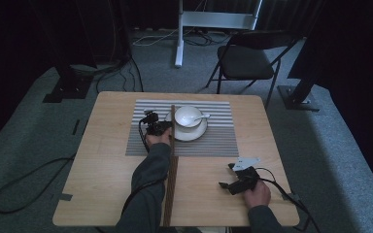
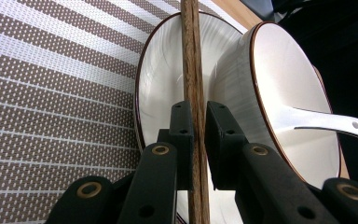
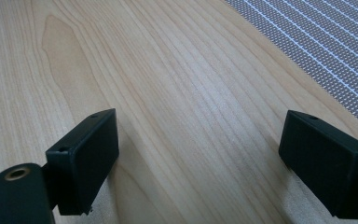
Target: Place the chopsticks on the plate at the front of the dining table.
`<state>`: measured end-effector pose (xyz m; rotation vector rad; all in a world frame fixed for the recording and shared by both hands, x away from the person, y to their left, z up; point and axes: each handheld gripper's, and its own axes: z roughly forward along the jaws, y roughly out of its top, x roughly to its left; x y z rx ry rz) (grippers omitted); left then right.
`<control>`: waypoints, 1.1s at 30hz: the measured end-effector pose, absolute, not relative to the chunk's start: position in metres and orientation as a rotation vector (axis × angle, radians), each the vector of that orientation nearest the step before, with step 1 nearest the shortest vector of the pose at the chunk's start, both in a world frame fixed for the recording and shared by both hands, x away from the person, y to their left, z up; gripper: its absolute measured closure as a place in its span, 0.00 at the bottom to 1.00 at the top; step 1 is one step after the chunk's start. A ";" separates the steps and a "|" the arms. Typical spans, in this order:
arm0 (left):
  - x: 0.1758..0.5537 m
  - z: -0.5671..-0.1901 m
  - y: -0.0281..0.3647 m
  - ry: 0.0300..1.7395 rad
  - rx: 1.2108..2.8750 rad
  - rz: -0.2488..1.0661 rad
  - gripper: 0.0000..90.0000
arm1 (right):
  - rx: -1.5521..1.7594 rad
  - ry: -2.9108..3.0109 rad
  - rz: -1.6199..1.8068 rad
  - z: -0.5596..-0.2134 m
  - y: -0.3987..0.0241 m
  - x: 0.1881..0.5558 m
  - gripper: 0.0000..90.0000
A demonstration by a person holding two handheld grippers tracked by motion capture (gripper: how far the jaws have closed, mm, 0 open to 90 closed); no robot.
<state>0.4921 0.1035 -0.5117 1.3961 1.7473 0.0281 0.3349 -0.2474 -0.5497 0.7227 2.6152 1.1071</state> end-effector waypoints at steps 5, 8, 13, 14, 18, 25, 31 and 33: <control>0.492 -0.512 0.104 1.746 1.397 0.025 0.90 | 0.722 2.615 1.107 -0.550 -0.247 0.335 0.13; 0.493 -0.512 0.105 1.747 1.396 0.026 0.89 | 0.723 2.615 1.107 -0.550 -0.247 0.335 0.13; 0.492 -0.511 0.108 1.744 1.396 0.035 0.87 | 0.722 2.615 1.107 -0.550 -0.247 0.335 0.13; 0.492 -0.510 0.109 1.742 1.401 0.040 0.86 | 0.723 2.615 1.107 -0.550 -0.247 0.335 0.13; 0.490 -0.505 0.117 1.731 1.405 0.061 0.84 | 0.723 2.615 1.107 -0.550 -0.247 0.335 0.13; 0.482 -0.486 0.133 1.659 1.429 0.091 0.79 | 0.723 2.616 1.107 -0.550 -0.247 0.335 0.13; 0.467 -0.471 0.149 1.598 1.485 0.131 0.74 | 0.723 2.615 1.107 -0.550 -0.247 0.335 0.13; 0.461 -0.467 0.154 1.573 1.510 0.148 0.73 | 0.723 2.615 1.107 -0.550 -0.247 0.335 0.13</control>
